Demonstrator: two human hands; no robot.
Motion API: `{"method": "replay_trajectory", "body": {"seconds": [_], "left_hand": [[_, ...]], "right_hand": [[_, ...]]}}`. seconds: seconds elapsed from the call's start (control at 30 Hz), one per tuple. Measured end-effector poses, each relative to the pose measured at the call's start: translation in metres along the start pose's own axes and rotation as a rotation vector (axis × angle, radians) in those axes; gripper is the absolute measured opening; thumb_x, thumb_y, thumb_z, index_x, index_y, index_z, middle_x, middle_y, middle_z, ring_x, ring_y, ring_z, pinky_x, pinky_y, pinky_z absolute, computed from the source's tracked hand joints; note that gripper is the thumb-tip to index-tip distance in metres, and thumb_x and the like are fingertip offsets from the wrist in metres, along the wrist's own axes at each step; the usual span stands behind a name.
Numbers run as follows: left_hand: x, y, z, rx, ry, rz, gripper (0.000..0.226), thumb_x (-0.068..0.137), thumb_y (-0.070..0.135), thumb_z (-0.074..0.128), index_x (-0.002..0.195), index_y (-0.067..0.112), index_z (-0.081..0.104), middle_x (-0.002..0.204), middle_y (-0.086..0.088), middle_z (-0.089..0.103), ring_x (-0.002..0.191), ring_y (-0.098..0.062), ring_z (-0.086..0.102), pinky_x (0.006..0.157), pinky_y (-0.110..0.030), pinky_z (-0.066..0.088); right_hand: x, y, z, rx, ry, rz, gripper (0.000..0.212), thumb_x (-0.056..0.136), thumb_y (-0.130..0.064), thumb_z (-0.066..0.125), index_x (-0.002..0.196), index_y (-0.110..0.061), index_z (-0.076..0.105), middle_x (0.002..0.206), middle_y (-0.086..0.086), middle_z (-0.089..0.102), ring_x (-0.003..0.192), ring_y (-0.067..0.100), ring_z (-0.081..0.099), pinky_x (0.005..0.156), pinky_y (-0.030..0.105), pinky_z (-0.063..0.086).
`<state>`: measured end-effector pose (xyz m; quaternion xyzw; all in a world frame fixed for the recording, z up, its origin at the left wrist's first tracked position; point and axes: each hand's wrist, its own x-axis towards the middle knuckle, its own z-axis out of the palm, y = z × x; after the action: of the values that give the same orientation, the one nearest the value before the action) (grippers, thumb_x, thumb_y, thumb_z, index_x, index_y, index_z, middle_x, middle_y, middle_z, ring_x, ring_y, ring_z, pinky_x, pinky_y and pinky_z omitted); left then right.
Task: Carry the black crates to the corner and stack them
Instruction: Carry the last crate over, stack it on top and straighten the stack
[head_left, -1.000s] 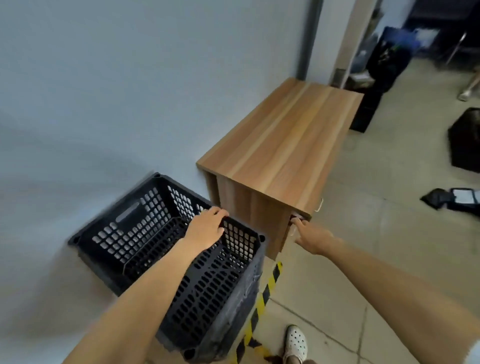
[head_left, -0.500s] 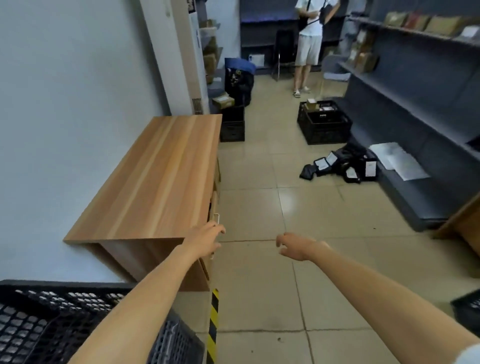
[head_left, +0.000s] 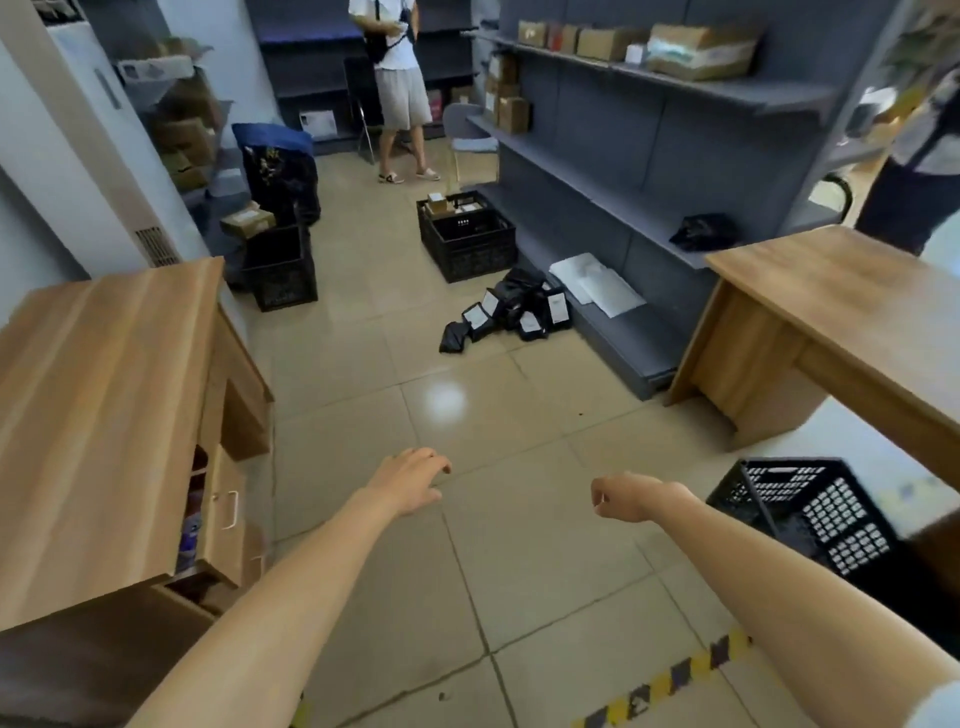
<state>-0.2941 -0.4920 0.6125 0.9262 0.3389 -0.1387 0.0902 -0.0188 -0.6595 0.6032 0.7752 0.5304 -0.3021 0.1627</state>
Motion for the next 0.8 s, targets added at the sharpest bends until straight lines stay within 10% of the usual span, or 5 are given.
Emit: {"method": "replay_trajectory", "body": {"seconds": [0.47,0.8], "left_hand": [[0.197,0.185,-0.026,0.27,-0.083,0.541,0.042,0.09,0.031,0.06,0.131,0.026,0.051,0.142,-0.001,0.041,0.128,-0.026,0.044,0.102,-0.039,0.038],[0.345,0.195,-0.084,0.367,-0.083,0.625,0.043,0.092,0.03,0.058,0.134,0.026,0.048,0.138,-0.004,0.048,0.125,-0.028,0.047,0.097,-0.04,0.041]], "right_hand": [[-0.041,0.171,0.057,0.283,-0.146,0.41,0.035,0.099,-0.021,0.043,0.132,-0.013,0.05,0.133,0.008,0.053,0.119,0.027,0.053,0.089,0.035,0.044],[0.062,0.207,-0.05,0.517,0.169,0.4,0.031,0.095,-0.024,0.044,0.123,-0.018,0.056,0.126,0.005,0.059,0.115,0.026,0.055,0.095,0.038,0.047]]}}
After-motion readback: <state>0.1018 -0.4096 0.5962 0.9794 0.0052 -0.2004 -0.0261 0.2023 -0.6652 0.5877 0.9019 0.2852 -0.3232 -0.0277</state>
